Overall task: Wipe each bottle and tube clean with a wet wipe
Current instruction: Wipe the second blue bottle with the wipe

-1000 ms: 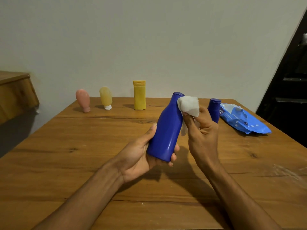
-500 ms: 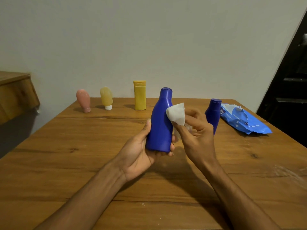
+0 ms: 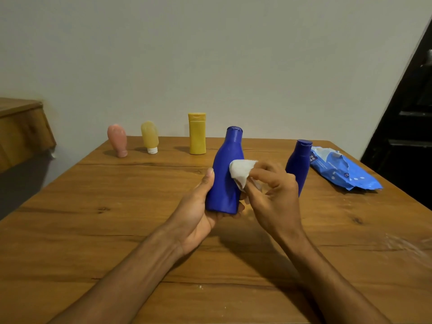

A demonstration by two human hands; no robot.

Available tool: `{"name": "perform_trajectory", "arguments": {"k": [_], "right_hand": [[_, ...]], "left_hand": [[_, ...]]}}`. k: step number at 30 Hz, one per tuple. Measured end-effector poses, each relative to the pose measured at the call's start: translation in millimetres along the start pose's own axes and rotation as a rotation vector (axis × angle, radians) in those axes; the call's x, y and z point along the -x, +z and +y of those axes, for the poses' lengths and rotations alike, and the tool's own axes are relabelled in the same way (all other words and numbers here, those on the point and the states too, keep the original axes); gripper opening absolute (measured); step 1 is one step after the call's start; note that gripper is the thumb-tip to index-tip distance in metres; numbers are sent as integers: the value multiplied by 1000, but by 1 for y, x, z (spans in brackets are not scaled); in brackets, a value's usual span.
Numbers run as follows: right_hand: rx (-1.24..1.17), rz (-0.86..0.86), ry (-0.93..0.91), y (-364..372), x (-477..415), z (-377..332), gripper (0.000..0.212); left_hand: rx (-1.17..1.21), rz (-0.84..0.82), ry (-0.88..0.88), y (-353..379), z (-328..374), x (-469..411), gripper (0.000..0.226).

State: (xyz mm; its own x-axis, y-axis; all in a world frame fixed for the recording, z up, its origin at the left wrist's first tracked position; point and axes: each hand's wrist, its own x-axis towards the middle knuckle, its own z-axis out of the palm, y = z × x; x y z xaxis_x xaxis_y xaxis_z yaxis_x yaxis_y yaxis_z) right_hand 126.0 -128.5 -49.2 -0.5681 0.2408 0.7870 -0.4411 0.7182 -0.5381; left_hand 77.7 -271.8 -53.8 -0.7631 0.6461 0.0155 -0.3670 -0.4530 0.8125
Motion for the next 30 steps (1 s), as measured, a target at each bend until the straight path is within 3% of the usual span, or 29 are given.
{"name": "perform_trajectory", "arguments": {"k": [4,6,11,18,20,24,30], "right_hand": [[37,-242,-103,2,4,-11,5],[17,-307,-78,2,2,-11,14],[26,-17,16,2,0,-10,14],[34,175,67,-1,-3,-3,7],[44,185,77,-1,-3,-4,11],[107,0,-53,3,3,-8,5],[82,162,5,-2,-1,-6,2]], "left_hand": [[-12,121,37,-3,1,-3,48],[-15,149,43,-5,1,-4,50],[-87,18,-12,-3,-3,-3,48],[-364,-53,21,-1,-11,-1,42],[-392,-55,37,1,-11,0,40],[-290,-43,66,-1,-9,0,40],[-331,-29,30,3,-11,1,36]]}}
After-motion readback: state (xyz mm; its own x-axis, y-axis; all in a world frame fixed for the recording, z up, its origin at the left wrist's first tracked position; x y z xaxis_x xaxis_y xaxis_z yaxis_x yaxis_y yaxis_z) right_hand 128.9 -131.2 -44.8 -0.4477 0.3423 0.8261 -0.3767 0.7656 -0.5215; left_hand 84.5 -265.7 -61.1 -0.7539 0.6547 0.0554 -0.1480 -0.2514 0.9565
